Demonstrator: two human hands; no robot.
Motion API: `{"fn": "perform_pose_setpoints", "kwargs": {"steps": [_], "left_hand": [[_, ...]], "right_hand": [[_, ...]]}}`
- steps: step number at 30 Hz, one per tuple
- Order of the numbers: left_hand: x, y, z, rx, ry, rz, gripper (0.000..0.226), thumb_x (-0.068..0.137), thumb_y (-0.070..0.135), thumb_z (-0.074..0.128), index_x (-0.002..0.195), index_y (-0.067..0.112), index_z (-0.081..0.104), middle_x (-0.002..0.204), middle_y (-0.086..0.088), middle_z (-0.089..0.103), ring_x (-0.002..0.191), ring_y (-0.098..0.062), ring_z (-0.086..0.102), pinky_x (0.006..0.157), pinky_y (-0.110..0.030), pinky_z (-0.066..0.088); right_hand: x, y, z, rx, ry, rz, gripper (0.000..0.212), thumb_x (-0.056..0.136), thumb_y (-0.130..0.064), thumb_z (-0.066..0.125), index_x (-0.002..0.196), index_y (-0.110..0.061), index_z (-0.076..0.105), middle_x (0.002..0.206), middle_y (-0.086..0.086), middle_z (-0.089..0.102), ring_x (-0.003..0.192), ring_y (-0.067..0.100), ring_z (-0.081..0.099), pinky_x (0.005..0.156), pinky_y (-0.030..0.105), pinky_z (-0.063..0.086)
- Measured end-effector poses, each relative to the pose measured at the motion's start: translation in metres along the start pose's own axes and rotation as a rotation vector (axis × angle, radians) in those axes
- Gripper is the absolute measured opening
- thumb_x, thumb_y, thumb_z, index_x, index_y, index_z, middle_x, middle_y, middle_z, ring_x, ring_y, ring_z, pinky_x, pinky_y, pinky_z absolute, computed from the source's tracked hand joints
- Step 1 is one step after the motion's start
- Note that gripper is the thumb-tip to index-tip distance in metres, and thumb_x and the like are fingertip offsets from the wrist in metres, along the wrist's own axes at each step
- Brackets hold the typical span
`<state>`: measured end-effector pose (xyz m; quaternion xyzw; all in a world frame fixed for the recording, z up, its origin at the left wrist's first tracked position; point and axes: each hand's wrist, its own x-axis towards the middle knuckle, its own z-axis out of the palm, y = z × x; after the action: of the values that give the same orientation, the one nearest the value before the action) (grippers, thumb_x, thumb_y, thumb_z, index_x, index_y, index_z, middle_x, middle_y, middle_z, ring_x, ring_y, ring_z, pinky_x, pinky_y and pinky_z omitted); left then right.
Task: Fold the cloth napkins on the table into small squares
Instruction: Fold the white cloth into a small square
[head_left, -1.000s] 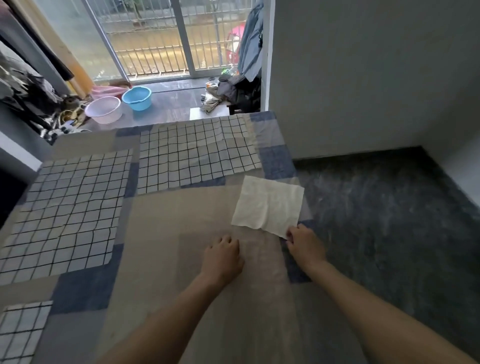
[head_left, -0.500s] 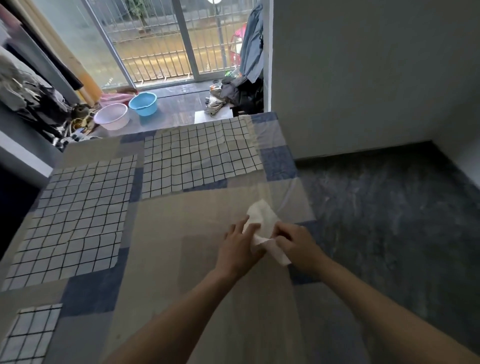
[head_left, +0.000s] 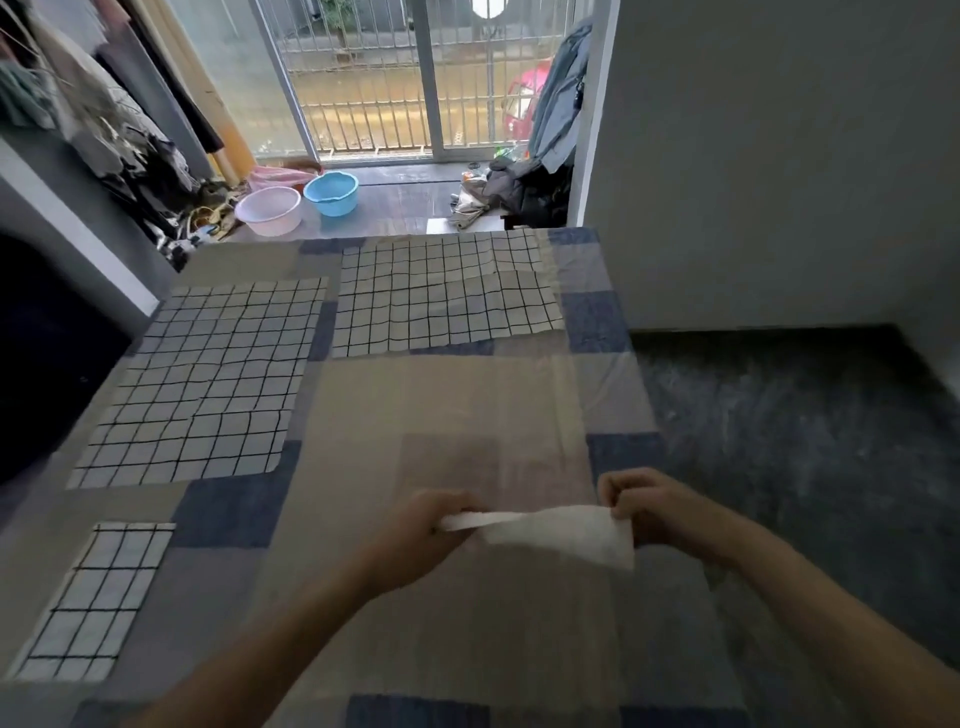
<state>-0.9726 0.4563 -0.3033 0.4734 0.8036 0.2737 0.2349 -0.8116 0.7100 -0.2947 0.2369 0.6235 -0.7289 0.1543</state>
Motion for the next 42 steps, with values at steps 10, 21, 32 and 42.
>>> {"fn": "perform_pose_setpoints", "kwargs": {"steps": [10,21,32,42], "left_hand": [[-0.018,-0.046,-0.012,-0.090,-0.449,-0.173,0.025,0.094,0.027,0.052,0.069,0.026,0.054,0.070,0.006,0.049,0.063,-0.001,0.045,0.063,-0.027,0.035],[0.052,-0.080,-0.005,0.349,0.243,-0.375,0.060,0.091,0.017,0.055,0.146,0.012,0.032,0.155,-0.012,0.024,0.137,-0.033,0.029,0.110,-0.043,0.033],[0.029,-0.094,0.096,0.318,0.171,0.108,0.057,0.094,0.019,0.038,0.150,0.015,0.030,0.160,-0.005,0.022,0.148,-0.022,0.018,0.120,-0.041,0.013],[-0.013,-0.145,0.091,0.434,0.158,-0.349,0.058,0.100,0.048,0.018,0.155,0.035,0.005,0.163,0.005,-0.002,0.149,-0.015,-0.011,0.117,-0.043,-0.008]], "right_hand": [[0.019,-0.006,0.016,-0.664,-0.208,0.381,0.007,0.088,-0.007,0.059,0.083,-0.012,0.059,0.076,0.006,0.070,0.042,0.009,0.045,0.039,0.020,0.033],[0.097,0.004,0.059,-0.689,0.602,-0.038,0.045,0.088,-0.004,0.049,0.134,-0.004,0.046,0.129,0.017,0.048,0.114,0.032,0.051,0.093,0.037,0.044],[0.136,0.108,0.125,-1.180,0.527,-0.205,0.058,0.094,-0.027,0.041,0.149,-0.012,0.030,0.156,0.008,0.030,0.145,0.022,0.023,0.116,0.037,0.009],[0.117,0.119,0.077,-1.265,0.647,-0.079,0.064,0.093,-0.046,0.028,0.151,-0.017,0.028,0.159,0.006,0.021,0.145,0.020,0.015,0.114,0.043,0.009]]}}
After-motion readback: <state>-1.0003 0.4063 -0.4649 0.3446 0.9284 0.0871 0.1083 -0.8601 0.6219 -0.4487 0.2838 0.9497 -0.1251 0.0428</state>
